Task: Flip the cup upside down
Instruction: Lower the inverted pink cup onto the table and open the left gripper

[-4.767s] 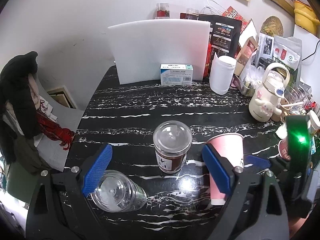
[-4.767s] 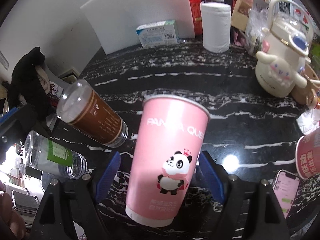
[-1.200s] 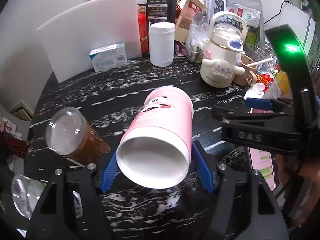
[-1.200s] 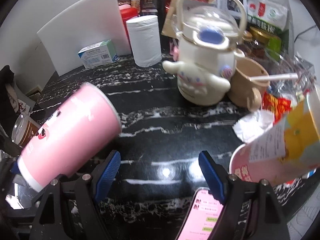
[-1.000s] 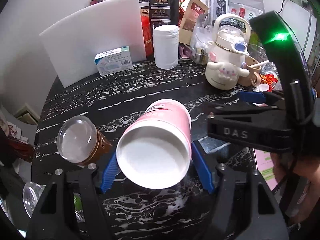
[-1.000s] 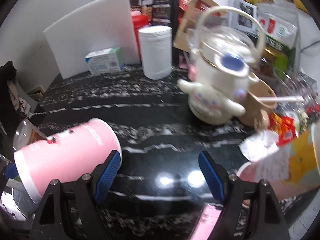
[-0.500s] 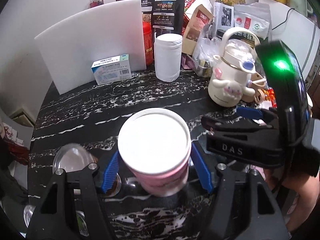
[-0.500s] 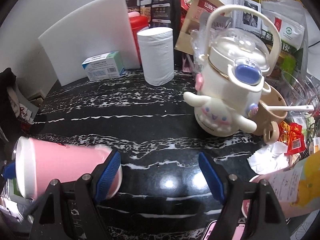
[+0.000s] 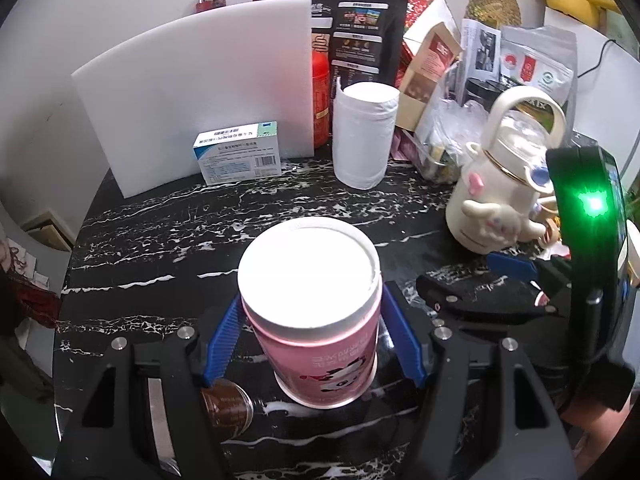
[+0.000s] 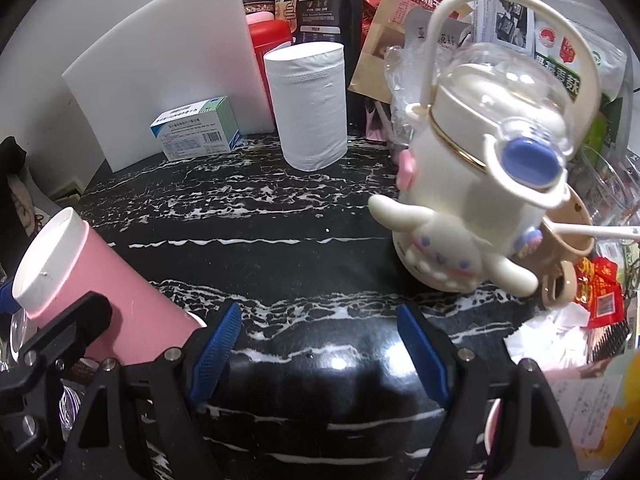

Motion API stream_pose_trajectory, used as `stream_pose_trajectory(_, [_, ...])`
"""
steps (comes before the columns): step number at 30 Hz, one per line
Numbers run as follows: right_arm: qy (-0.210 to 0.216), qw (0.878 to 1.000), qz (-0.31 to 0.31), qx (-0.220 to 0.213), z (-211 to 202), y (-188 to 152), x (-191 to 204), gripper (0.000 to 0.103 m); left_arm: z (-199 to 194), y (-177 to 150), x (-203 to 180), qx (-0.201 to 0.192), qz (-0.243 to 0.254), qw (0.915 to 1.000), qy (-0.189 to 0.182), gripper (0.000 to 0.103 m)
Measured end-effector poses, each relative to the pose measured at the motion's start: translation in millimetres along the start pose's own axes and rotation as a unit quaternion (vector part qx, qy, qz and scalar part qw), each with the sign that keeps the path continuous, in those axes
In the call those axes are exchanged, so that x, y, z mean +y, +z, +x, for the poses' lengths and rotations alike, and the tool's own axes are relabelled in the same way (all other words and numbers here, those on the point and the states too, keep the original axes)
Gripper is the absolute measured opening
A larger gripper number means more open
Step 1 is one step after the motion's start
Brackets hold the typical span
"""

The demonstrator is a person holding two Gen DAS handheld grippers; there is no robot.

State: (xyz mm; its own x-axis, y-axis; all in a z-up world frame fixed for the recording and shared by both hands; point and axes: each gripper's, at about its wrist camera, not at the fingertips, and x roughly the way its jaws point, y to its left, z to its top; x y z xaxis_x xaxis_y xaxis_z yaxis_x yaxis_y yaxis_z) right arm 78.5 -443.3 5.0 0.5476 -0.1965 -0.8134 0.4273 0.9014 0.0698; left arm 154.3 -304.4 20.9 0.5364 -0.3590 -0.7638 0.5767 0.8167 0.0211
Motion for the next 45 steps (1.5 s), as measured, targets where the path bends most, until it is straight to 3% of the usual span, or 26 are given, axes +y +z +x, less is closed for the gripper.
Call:
stream_pose_trajectory(17, [-0.006, 1.0, -0.002, 0.01, 11, -2, 1, 0.081, 11, 4, 0, -0.004, 0.002, 0.9998, 0.019, 0.066])
stream_pose_trajectory(25, [-0.012, 1.0, -0.004, 0.007, 6, -3, 0, 0.081, 4, 4, 3, -0.014, -0.01, 0.9998, 0.002, 0.066])
stream_pose_trajectory(29, [-0.018, 1.0, -0.004, 0.001, -2, -4, 0, 0.081, -1, 6, 4, -0.014, -0.005, 0.9997, 0.019, 0.073])
stream_pose_trajectory(39, [-0.026, 0.999, -0.034, -0.032, -40, -4, 16, 0.081, -42, 1, 19, -0.032, -0.015, 0.9992, 0.02, 0.074])
stream_pose_trajectory(45, [-0.023, 0.997, -0.052, -0.057, -68, -4, 30, 0.081, -78, -2, 31, -0.057, -0.019, 0.9978, 0.028, 0.08])
